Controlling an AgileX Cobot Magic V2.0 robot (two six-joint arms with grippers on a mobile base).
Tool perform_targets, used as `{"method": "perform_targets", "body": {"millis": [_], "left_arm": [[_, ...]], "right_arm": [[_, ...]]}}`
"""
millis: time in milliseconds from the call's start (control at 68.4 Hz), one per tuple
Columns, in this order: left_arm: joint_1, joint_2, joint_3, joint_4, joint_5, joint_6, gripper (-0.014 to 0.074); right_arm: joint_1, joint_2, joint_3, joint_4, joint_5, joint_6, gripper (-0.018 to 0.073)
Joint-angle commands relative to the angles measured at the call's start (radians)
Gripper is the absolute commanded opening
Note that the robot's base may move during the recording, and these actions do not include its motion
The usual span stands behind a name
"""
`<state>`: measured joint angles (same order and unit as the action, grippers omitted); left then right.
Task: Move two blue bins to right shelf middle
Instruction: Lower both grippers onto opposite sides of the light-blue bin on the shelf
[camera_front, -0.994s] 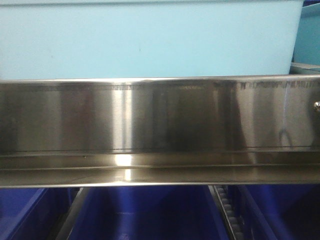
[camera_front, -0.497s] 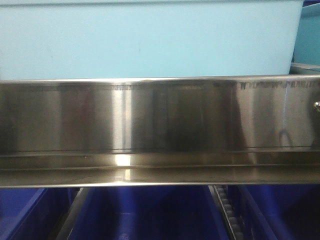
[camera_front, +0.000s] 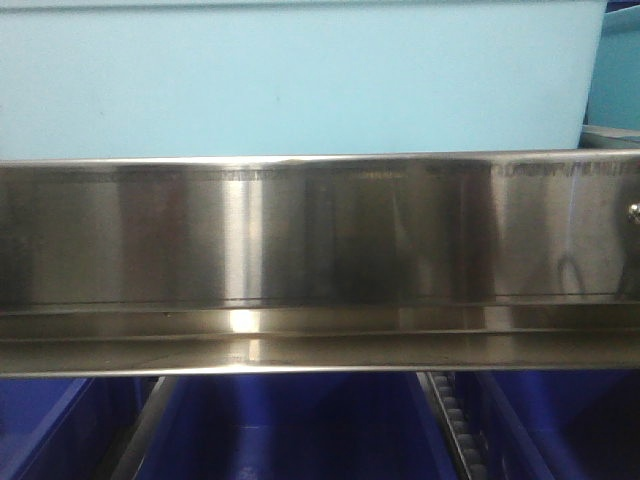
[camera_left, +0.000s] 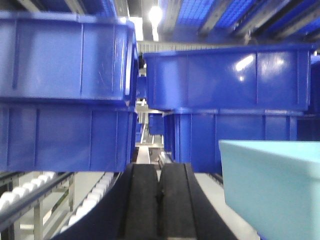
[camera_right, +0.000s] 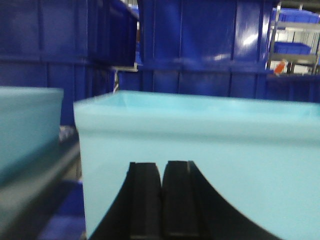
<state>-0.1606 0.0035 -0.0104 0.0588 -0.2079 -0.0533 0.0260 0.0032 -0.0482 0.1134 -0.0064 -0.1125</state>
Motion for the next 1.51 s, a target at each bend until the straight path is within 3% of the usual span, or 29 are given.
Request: {"method": "perform_targets", "body": {"millis": [0, 88, 175, 234, 322, 409, 526, 599, 702, 921, 1199, 1360, 1491], "left_arm": [[0.002, -0.004, -0.061, 0.005, -0.017, 0.002, -0.0109], [0.002, -0.004, -0.166, 0.005, 0.095, 0.002, -0.0076], [0.002, 0.014, -0.295, 0.005, 0.236, 0.002, 0.0031], [0.002, 0.040, -0.363, 0.005, 0.308, 0.002, 0.0120], [0.002, 0.090, -0.457, 0.005, 0.390, 0.002, 0.0278], [0.002, 0.144, -0.527, 0.005, 0.457, 0.002, 0.0403], [0.002, 0.223, -0.617, -0.036, 0.548, 0.002, 0.0485], [0.002, 0.285, -0.678, -0.074, 0.608, 0.002, 0.0501], [-0.044, 0.346, -0.740, -0.080, 0.644, 0.002, 0.0501], [-0.174, 0.544, -0.927, -0.083, 0.869, 0.002, 0.0498], [-0.276, 0.866, -1.183, -0.113, 1.070, 0.002, 0.0498], [-0.291, 1.053, -1.318, -0.120, 1.157, -0.005, 0.0498], [-0.291, 1.200, -1.436, -0.116, 1.288, -0.066, 0.0498]], "right_arm": [[-0.003, -0.003, -0.110, 0.003, 0.024, -0.005, -0.0162], [-0.003, -0.003, -0.249, 0.003, 0.176, -0.005, -0.0162], [-0.003, 0.021, -0.395, 0.003, 0.315, -0.005, -0.0155], [-0.003, 0.055, -0.460, 0.005, 0.382, -0.005, -0.0104], [-0.003, 0.114, -0.533, 0.018, 0.427, -0.005, 0.0078], [-0.003, 0.169, -0.574, 0.034, 0.425, -0.005, 0.0321], [-0.003, 0.237, -0.619, 0.034, 0.458, -0.014, 0.0574], [0.000, 0.296, -0.668, 0.045, 0.514, -0.062, 0.0568], [0.054, 0.363, -0.731, 0.058, 0.526, -0.106, 0.0568], [0.164, 0.604, -0.951, 0.107, 0.706, -0.107, 0.0568], [0.299, 0.963, -1.257, 0.133, 0.970, -0.107, 0.0568], [0.348, 1.142, -1.401, 0.111, 1.058, -0.032, 0.0568], [0.355, 1.271, -1.512, -0.004, 1.178, 0.102, 0.0568]]}}
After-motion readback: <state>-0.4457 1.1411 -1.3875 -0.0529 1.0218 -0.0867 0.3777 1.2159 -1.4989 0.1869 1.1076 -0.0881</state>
